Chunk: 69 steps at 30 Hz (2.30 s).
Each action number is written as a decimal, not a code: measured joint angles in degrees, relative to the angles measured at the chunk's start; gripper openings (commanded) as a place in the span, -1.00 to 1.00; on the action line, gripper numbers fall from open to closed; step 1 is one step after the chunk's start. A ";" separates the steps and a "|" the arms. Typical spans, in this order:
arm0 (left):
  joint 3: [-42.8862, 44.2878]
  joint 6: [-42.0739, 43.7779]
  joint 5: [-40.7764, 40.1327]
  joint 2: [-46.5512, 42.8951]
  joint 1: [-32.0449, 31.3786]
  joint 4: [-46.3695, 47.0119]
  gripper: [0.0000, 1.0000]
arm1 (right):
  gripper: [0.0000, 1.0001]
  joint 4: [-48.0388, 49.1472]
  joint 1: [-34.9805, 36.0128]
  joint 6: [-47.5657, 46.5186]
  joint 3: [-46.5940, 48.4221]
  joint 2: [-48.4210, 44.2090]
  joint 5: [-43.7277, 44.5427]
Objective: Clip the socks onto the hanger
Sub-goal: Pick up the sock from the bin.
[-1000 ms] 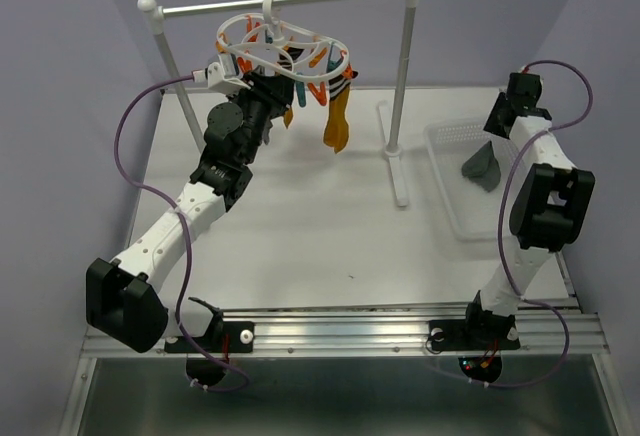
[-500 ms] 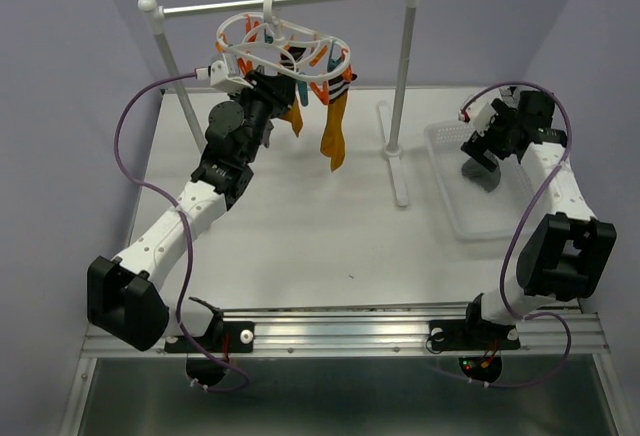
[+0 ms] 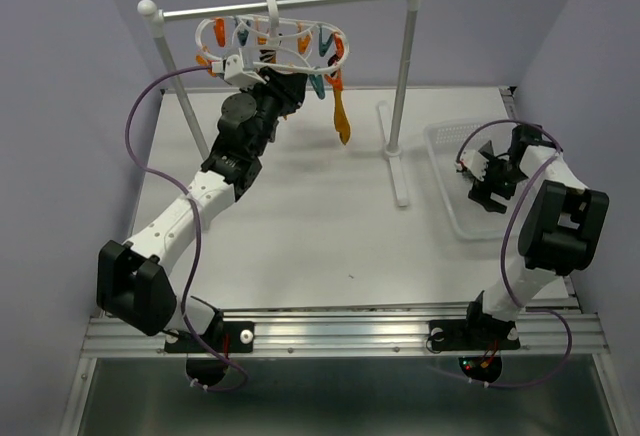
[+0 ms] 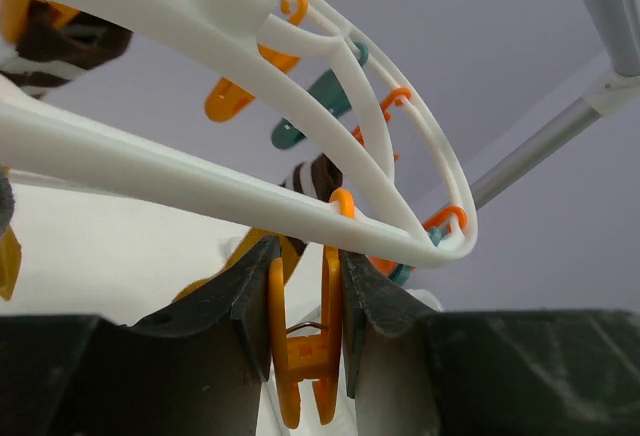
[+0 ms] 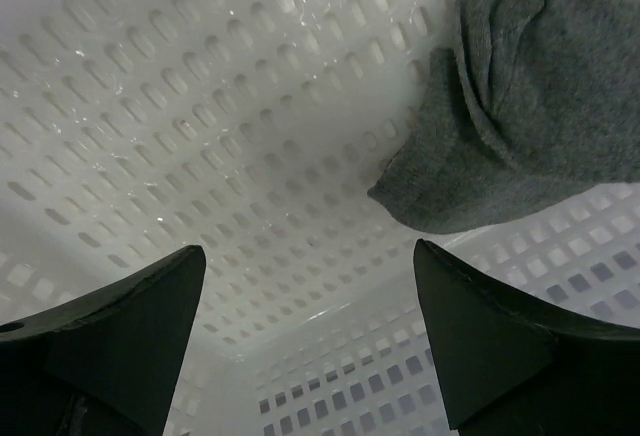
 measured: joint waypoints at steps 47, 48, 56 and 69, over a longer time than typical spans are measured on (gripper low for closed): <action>3.23 1.77 -4.70 4.02 -2.38 -1.05 -1.00 | 0.55 3.13 -4.52 1.22 7.56 6.95 -14.67; 3.23 1.77 -4.72 4.02 -2.38 -1.05 -1.00 | 0.54 3.26 -4.52 1.25 7.65 7.08 -15.21; 3.34 2.05 -5.09 4.09 -2.51 -1.07 -1.00 | 0.47 6.14 -4.52 1.81 7.67 10.73 -18.32; 4.46 2.27 -5.88 5.29 -2.73 -1.40 -1.00 | -0.37 12.55 -4.52 5.86 7.19 12.87 -23.54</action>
